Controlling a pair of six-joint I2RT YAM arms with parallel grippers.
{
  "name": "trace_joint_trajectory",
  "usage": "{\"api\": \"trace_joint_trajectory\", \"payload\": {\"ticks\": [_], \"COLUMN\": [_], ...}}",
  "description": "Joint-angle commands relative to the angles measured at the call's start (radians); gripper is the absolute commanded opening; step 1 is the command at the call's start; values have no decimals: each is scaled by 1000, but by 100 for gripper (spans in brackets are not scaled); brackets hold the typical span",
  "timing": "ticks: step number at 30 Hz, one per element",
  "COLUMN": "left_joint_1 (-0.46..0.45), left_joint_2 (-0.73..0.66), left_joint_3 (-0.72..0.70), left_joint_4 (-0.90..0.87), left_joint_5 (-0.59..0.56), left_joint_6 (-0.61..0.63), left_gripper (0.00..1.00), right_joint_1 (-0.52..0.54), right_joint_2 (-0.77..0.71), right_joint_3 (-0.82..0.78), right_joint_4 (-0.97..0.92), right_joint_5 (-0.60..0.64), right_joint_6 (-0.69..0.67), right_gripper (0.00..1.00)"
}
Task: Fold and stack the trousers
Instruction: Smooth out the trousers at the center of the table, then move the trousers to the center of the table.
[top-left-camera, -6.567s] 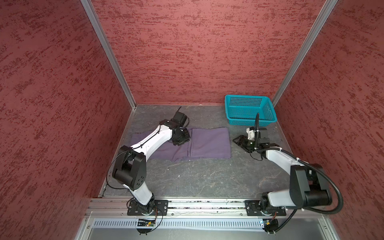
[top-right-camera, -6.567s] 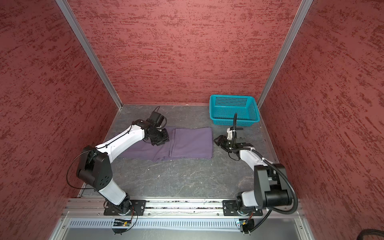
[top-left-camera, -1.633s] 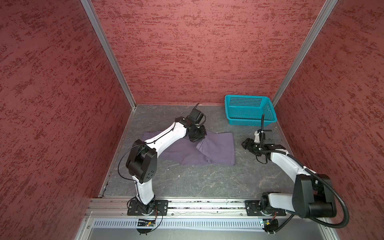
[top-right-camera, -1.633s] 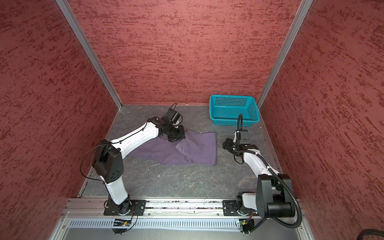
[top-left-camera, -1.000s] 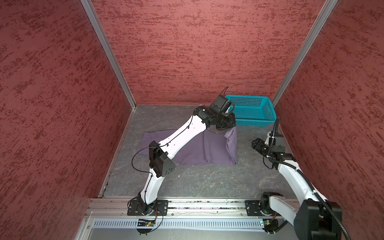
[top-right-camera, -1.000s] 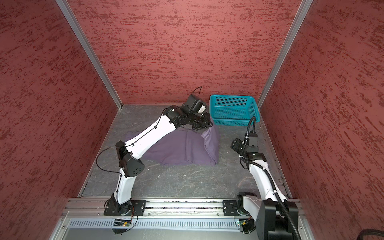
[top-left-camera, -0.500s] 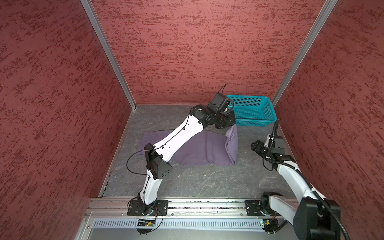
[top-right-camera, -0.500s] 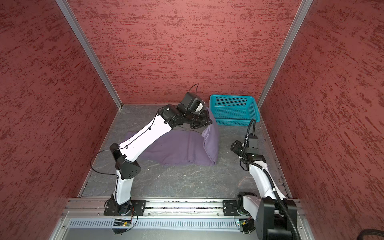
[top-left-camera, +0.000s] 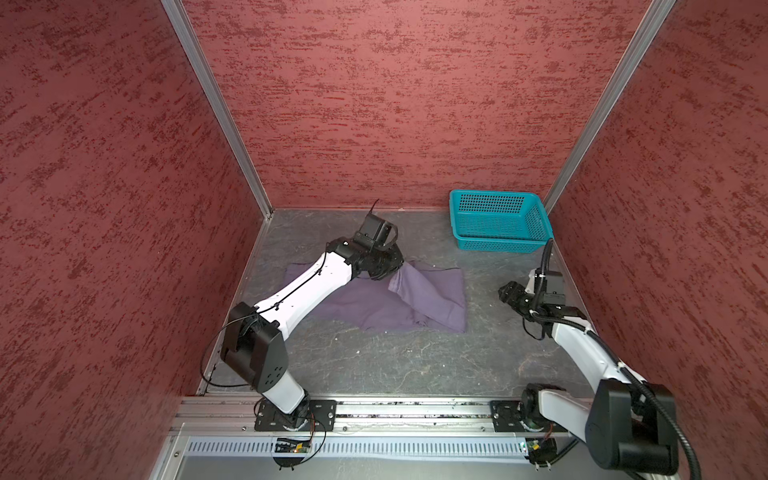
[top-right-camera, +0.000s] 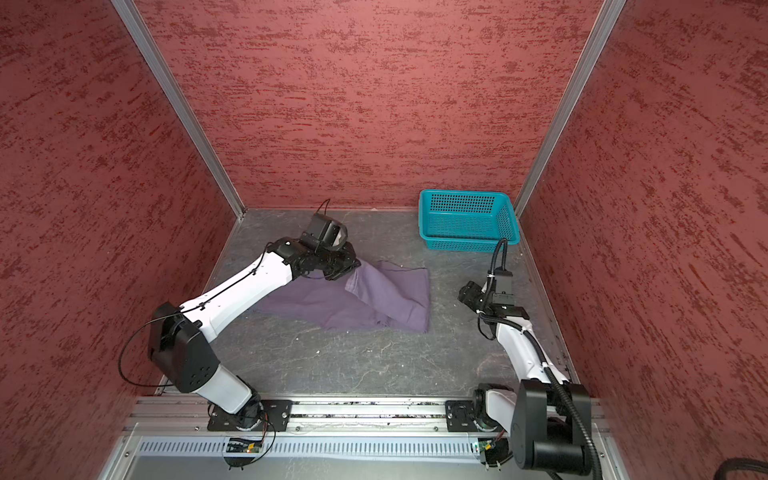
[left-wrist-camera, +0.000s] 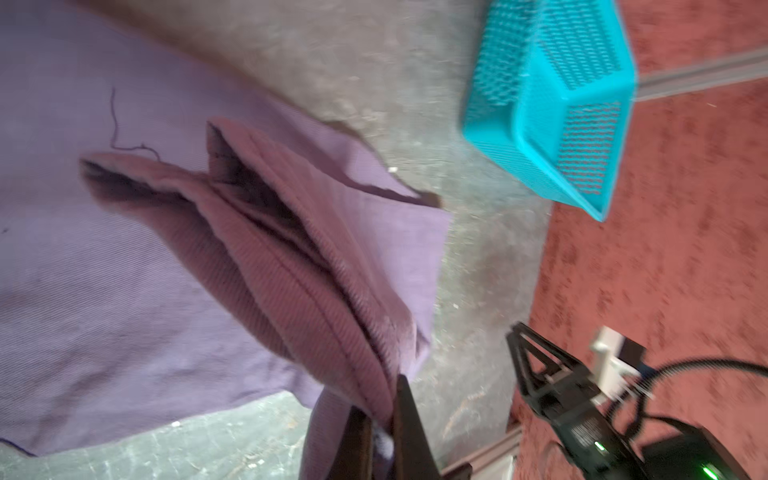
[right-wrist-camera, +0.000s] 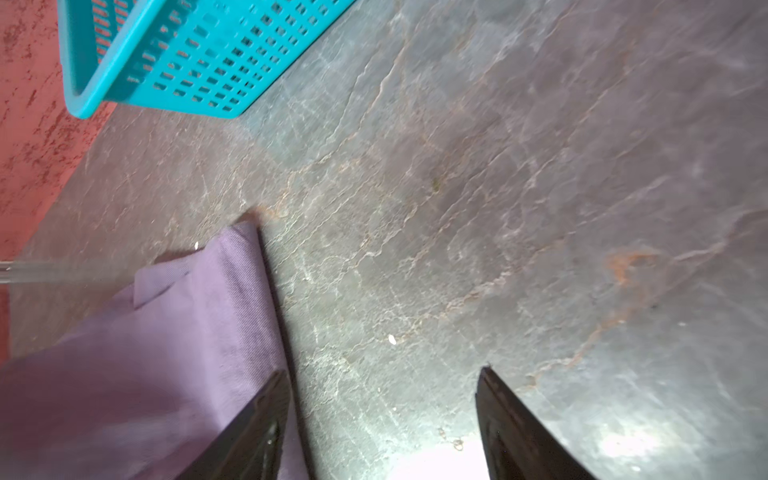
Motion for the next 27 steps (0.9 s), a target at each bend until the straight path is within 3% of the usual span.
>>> {"api": "trace_joint_trajectory", "payload": {"ticks": [1, 4, 10, 18, 24, 27], "left_joint_1": [5, 19, 62, 104, 126, 130], "left_joint_2": [4, 34, 65, 58, 43, 41], "left_joint_3": [-102, -175, -269, -325, -342, -348], "left_joint_4": [130, 152, 177, 171, 167, 174], "left_joint_5": [33, 54, 71, 77, 81, 85], "left_joint_6": [-27, -32, -35, -21, -11, -11], "left_gripper": [0, 1, 13, 22, 22, 22], "right_joint_1": [-4, 3, 74, 247, 290, 292], "right_joint_2": [24, 38, 107, 281, 384, 399], "right_joint_3": [29, 27, 24, 60, 86, 92], "right_joint_4": [43, 54, 63, 115, 195, 213], "right_joint_5": [-94, -160, -250, -200, -215, -226], "right_joint_6": [7, -7, -48, -28, 19, 36], "right_gripper": [72, 73, 79, 78, 58, 22]}}
